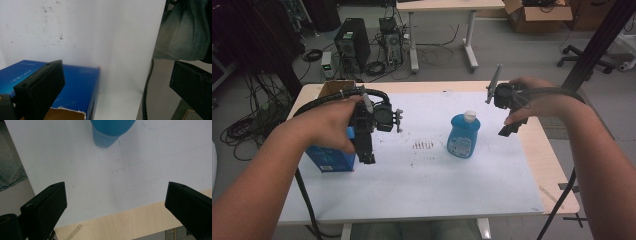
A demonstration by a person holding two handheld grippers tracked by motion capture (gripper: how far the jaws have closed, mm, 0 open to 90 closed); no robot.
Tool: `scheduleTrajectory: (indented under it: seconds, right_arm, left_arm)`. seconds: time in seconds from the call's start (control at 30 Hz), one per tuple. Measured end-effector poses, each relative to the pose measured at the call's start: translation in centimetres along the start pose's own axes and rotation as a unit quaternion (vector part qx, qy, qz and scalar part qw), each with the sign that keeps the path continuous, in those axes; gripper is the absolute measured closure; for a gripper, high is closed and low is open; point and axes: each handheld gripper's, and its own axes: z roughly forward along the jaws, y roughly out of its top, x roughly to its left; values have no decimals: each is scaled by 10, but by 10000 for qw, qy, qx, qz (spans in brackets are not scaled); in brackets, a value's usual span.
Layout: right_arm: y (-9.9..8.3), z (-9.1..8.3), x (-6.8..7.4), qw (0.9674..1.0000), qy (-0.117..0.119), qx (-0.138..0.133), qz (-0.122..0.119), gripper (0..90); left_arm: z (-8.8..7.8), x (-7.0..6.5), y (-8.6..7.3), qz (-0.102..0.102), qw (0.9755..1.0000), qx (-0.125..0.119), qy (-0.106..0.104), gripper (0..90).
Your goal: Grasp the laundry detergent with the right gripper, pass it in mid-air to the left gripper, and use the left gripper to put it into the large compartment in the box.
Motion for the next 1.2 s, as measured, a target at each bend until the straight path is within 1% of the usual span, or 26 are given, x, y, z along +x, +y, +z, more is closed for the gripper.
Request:
scheduleTrajectory:
  seconds: [0.1,0.17,0.27,0.47,0.5,0.63,0.73,0.87,1.0,1.2]
  right_arm:
    - [-1,2,-1,10000,-13,-2,29,41]
    - [-2,3,-1,10000,-5,1,20,44]
    - [-3,4,-1,10000,-10,35,57,43]
    - [-4,4,-1,9999,-27,46,94,42]
    - [-4,5,0,9999,-10,-23,132,43]
    - [-4,8,0,9999,18,-56,161,43]
    - [-5,13,1,9997,48,-144,202,42]
    - [-6,17,1,9997,67,-132,201,43]
    - [-9,22,3,9994,103,-187,275,44]
    - [-11,27,5,9991,141,-258,304,44]
  left_arm:
    - [0,1,1,4,10000,18,20,4]
    - [-1,3,1,31,10000,-18,21,4]
    - [0,3,1,14,10000,-15,20,4]
    - [6,2,1,31,10000,-5,-27,4]
    - [8,1,1,25,10000,-14,-35,4]
    - [11,1,0,15,10000,-48,-46,4]
    - [15,2,-1,29,10000,-5,-49,4]
    - [20,3,0,2,10000,84,-46,4]
    - [25,2,2,32,9999,65,-71,4]
    - [31,2,3,54,9999,30,-101,4]
